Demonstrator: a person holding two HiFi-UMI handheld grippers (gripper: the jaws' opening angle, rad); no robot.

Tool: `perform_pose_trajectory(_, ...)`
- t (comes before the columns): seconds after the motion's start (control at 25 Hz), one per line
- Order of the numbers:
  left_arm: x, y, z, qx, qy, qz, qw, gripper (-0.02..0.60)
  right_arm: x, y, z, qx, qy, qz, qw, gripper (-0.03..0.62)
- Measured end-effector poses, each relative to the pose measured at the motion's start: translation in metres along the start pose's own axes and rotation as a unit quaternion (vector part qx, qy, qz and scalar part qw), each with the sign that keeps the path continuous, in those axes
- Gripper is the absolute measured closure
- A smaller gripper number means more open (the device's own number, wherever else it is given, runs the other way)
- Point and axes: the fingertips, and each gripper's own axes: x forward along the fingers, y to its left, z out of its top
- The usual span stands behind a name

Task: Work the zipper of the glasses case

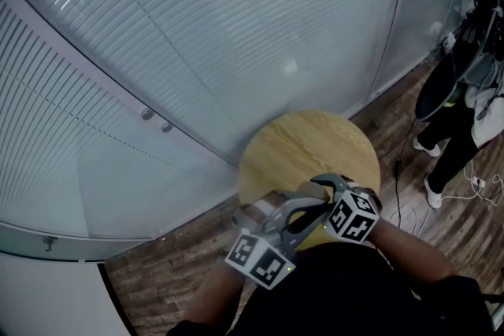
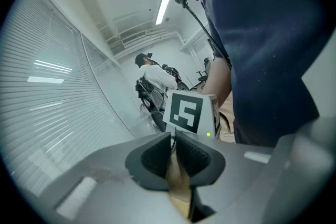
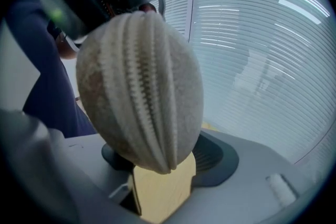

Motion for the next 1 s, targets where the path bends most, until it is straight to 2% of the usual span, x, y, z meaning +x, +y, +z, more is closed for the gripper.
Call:
perform_pose_trajectory(0.12, -0.003, 0.005, 0.003, -0.041, -0.018, 0.003, 0.999, 0.566, 0.001, 0.003, 0.0, -0.006, 0.002, 0.002, 1.0, 0.315)
perform_pose_trajectory(0.28, -0.017, 0.018, 0.014, -0.103, -0.068, 0.019, 0.9921, 0.568, 0.001, 0.005, -0.002, -0.014, 0.004, 0.0, 1.0, 0.315)
perform_pose_trajectory(0.4, -0.034, 0.032, 0.016, -0.117, -0.091, 0.022, 0.9886, 0.568, 0.001, 0.002, -0.005, -0.015, 0.009, -0.002, 1.0, 0.315)
perform_pose_trajectory(0.6, -0.045, 0.038, 0.006, -0.184, -0.116, 0.017, 0.976, 0.569, 0.0, -0.004, -0.003, -0.045, 0.032, -0.015, 0.998, 0.316)
perform_pose_trajectory(0.68, -0.038, 0.034, 0.01, -0.187, -0.117, 0.016, 0.9752, 0.569, 0.001, -0.005, -0.001, -0.052, 0.032, -0.018, 0.998, 0.316)
perform_pose_trajectory(0.84, -0.033, 0.035, 0.015, -0.17, -0.098, 0.022, 0.9803, 0.569, 0.001, -0.013, -0.003, -0.059, 0.045, -0.027, 0.997, 0.318)
perform_pose_trajectory(1.0, -0.033, 0.037, 0.02, -0.168, -0.088, 0.023, 0.9816, 0.571, 0.0, -0.015, 0.004, -0.066, 0.053, -0.029, 0.996, 0.319)
